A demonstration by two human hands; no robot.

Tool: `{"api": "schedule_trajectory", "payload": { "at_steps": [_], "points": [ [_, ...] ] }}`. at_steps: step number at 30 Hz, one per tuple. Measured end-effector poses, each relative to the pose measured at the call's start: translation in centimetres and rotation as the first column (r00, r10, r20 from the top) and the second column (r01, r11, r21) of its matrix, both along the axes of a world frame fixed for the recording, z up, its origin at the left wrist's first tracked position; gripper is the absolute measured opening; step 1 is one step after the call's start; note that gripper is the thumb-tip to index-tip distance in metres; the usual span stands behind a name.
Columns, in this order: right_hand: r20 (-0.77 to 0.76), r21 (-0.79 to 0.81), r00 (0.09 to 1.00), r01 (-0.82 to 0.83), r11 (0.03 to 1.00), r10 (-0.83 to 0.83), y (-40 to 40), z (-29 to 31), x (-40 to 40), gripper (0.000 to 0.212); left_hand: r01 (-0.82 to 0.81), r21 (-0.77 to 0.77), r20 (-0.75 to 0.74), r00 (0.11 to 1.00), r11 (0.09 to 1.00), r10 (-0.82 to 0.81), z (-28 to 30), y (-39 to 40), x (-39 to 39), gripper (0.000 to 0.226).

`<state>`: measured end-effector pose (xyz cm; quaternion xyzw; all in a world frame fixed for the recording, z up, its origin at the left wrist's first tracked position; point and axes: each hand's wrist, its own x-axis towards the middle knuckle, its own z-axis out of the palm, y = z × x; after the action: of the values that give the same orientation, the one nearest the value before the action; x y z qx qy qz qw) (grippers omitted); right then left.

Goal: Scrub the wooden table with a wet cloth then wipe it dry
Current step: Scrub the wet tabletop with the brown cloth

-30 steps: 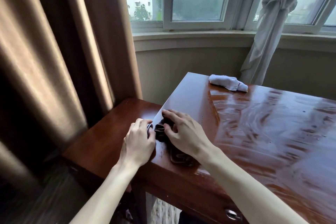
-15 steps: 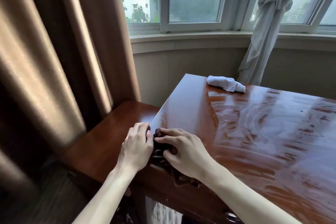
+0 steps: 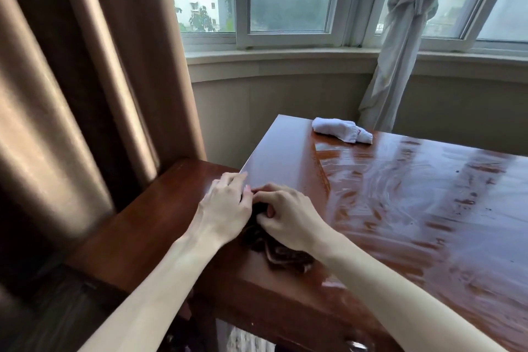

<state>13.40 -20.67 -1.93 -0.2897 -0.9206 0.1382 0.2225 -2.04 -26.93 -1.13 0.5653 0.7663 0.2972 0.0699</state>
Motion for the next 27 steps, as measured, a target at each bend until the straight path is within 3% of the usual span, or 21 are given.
{"api": "schedule_trajectory", "payload": {
  "at_steps": [5, 8, 12, 17, 22, 27],
  "points": [
    [0.030, -0.018, 0.971, 0.236, 0.972, -0.235, 10.0, 0.5, -2.5, 0.041, 0.048, -0.051, -0.064, 0.997, 0.998, -0.051, -0.2, 3.8, 0.0, 0.045],
    [0.037, -0.016, 0.941, 0.338, 0.941, -0.337, 15.6, 0.5, -3.6, 0.040, 0.032, -0.093, -0.187, 0.981, 0.995, -0.049, -1.4, 6.4, -0.7, 0.055],
    [0.032, 0.006, 0.898, 0.439, 0.899, -0.439, 22.1, 0.5, -4.6, 0.039, 0.039, -0.152, -0.199, 0.978, 0.988, -0.069, -2.8, 10.1, -0.6, 0.052],
    [0.018, -0.009, 0.879, 0.477, 0.879, -0.476, 28.0, 0.3, -4.6, 0.041, 0.013, -0.132, -0.221, 0.974, 0.991, -0.042, -4.0, 10.9, -0.1, 0.065],
    [0.035, 0.002, 0.911, 0.410, 0.912, -0.410, 25.2, 0.5, -3.6, 0.041, 0.016, -0.113, -0.194, 0.980, 0.994, -0.037, -4.1, 11.0, 0.0, 0.055],
    [0.017, -0.018, 0.961, 0.275, 0.961, -0.275, 14.6, 0.0, 1.3, 0.041, 0.044, -0.136, -0.174, 0.982, 0.990, -0.068, -4.1, 11.0, -0.5, 0.052]
  ]
}}
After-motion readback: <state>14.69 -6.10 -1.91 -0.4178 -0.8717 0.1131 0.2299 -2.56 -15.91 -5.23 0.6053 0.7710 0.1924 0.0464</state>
